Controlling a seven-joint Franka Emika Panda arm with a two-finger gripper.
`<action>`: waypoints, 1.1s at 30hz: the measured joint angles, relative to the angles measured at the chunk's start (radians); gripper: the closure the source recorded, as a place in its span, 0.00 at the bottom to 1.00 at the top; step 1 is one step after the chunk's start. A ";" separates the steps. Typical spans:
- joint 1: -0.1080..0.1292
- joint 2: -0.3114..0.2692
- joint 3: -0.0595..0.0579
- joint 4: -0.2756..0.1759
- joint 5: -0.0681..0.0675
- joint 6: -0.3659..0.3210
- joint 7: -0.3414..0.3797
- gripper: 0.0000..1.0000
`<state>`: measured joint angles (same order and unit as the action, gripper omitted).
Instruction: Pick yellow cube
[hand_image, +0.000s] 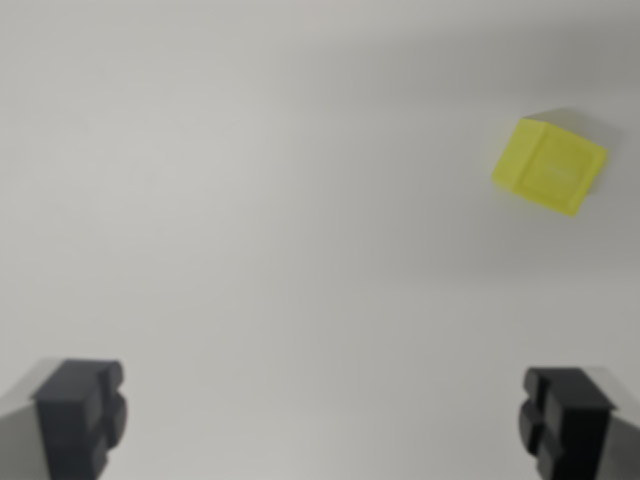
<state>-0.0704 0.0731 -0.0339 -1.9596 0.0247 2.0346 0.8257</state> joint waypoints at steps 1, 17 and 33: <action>0.000 0.000 0.000 0.000 0.000 0.000 0.000 0.00; -0.018 0.015 0.000 -0.025 0.000 0.041 0.010 0.00; -0.044 0.044 0.000 -0.059 0.000 0.103 0.020 0.00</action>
<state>-0.1143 0.1173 -0.0342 -2.0182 0.0247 2.1373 0.8453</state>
